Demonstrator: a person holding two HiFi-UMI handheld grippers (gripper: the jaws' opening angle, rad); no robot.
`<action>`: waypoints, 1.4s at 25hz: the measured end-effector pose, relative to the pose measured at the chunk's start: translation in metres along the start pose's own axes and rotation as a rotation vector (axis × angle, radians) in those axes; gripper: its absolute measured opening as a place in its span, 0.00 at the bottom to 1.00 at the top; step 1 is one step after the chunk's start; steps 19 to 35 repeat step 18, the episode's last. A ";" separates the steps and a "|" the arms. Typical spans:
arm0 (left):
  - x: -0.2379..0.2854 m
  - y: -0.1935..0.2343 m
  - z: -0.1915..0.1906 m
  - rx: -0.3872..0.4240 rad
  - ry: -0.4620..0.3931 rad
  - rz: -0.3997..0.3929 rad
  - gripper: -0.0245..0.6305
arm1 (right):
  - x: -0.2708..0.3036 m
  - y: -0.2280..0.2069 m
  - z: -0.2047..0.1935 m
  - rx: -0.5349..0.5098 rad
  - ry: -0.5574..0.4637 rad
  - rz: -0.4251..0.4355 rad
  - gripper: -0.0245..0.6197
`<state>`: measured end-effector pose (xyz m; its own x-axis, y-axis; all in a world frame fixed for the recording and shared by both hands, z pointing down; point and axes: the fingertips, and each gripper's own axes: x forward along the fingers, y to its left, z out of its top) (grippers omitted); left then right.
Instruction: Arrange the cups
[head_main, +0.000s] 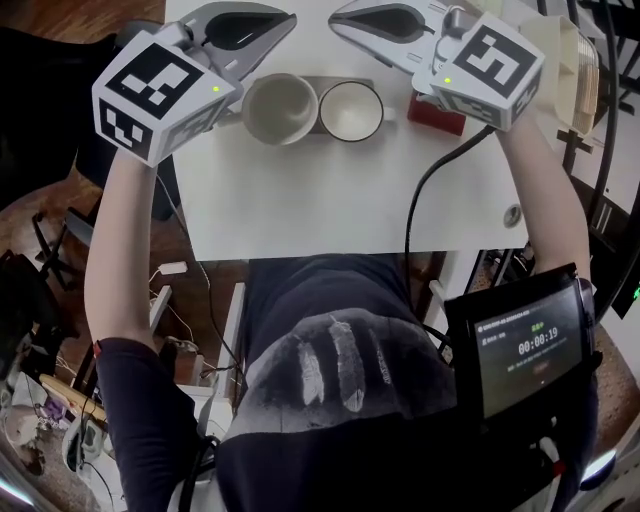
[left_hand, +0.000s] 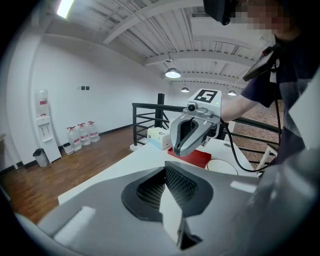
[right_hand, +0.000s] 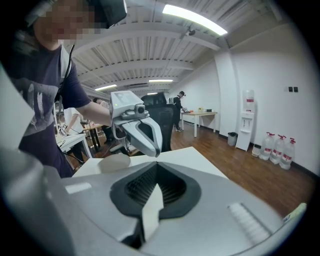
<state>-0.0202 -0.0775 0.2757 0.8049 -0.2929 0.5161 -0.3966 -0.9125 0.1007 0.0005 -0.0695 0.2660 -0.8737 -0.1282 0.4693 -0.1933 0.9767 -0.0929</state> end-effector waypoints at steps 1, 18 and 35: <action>0.000 0.000 0.000 0.000 0.000 -0.001 0.06 | 0.000 0.001 0.000 0.008 0.004 -0.003 0.05; -0.002 -0.001 0.007 0.015 -0.001 0.002 0.06 | -0.005 0.000 0.001 -0.018 0.004 -0.017 0.05; -0.002 -0.001 0.007 0.015 -0.001 0.002 0.06 | -0.005 0.000 0.001 -0.018 0.004 -0.017 0.05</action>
